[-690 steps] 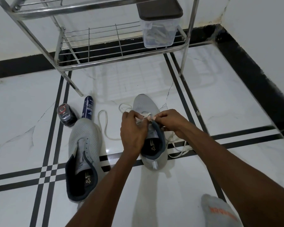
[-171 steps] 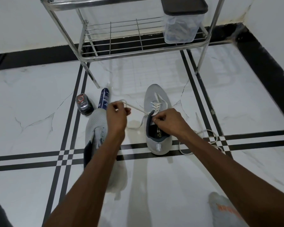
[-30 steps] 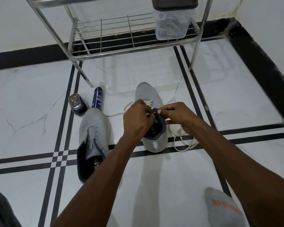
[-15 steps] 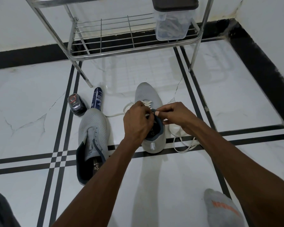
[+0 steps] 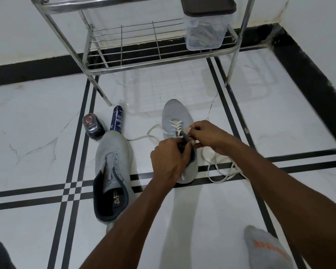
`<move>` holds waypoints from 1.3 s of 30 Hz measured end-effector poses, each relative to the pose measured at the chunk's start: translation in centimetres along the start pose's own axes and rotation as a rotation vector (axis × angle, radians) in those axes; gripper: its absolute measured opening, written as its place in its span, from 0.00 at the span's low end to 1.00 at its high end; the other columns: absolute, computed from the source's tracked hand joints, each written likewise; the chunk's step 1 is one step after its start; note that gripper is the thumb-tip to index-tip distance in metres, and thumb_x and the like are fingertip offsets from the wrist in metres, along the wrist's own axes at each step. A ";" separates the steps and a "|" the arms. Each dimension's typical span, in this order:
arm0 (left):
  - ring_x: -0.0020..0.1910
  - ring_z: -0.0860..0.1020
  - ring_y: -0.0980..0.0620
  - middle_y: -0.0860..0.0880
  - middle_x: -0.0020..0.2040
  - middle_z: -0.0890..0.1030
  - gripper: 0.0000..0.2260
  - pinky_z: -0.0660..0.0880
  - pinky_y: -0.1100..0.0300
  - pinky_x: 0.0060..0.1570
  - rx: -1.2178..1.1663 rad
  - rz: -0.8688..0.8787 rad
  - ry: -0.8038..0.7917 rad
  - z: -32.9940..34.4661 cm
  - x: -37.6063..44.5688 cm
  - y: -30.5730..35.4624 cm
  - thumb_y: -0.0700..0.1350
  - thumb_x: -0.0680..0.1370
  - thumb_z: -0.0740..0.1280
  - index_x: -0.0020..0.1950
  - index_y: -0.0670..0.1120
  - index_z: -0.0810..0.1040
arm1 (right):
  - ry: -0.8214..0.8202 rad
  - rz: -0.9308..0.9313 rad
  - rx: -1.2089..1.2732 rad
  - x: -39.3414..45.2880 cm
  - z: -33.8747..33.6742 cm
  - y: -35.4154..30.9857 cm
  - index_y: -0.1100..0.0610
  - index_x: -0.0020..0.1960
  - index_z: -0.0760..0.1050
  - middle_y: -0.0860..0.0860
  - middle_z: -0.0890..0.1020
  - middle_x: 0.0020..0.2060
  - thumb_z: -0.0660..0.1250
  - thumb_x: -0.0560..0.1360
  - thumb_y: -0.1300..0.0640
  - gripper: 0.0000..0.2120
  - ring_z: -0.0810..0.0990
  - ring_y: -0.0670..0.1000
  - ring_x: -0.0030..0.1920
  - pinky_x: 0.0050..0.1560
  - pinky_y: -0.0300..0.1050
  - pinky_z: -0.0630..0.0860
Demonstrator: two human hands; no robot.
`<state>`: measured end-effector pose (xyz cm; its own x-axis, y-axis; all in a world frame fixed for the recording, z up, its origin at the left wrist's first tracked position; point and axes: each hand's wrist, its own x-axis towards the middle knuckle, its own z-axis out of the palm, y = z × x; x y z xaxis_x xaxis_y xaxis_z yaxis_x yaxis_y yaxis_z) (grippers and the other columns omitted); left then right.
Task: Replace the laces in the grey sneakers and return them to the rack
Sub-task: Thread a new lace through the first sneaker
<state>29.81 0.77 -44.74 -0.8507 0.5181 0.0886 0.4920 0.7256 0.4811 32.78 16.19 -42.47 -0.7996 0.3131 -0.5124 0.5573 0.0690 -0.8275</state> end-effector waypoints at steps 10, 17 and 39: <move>0.36 0.79 0.45 0.51 0.34 0.82 0.16 0.64 0.58 0.34 -0.037 -0.032 0.005 0.1 -0.1 0.0 0.58 0.80 0.64 0.42 0.50 0.83 | 0.435 -0.412 -0.468 0.7 -3.5 3.0 0.58 0.66 0.77 0.55 0.77 0.62 0.71 0.78 0.57 0.18 0.75 0.54 0.61 0.65 0.52 0.70; 0.37 0.80 0.43 0.50 0.35 0.83 0.15 0.76 0.55 0.37 -0.089 -0.037 -0.025 0.2 0.1 -0.4 0.59 0.78 0.64 0.46 0.52 0.85 | 0.629 -0.402 -0.314 0.8 -2.7 1.3 0.61 0.45 0.85 0.57 0.86 0.44 0.66 0.77 0.67 0.09 0.83 0.53 0.42 0.50 0.44 0.79; 0.33 0.77 0.56 0.55 0.32 0.78 0.19 0.76 0.56 0.36 -0.285 -0.141 0.169 -0.1 0.0 -0.7 0.62 0.80 0.65 0.38 0.50 0.77 | 0.504 -0.221 -0.344 -0.3 -1.7 1.6 0.61 0.39 0.83 0.53 0.85 0.34 0.72 0.76 0.50 0.14 0.82 0.49 0.37 0.39 0.38 0.73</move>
<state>29.47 0.17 -45.02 -0.9369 0.3223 0.1351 0.3162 0.6172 0.7204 34.27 17.81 -43.28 -0.7472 0.6573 -0.0985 0.4985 0.4563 -0.7371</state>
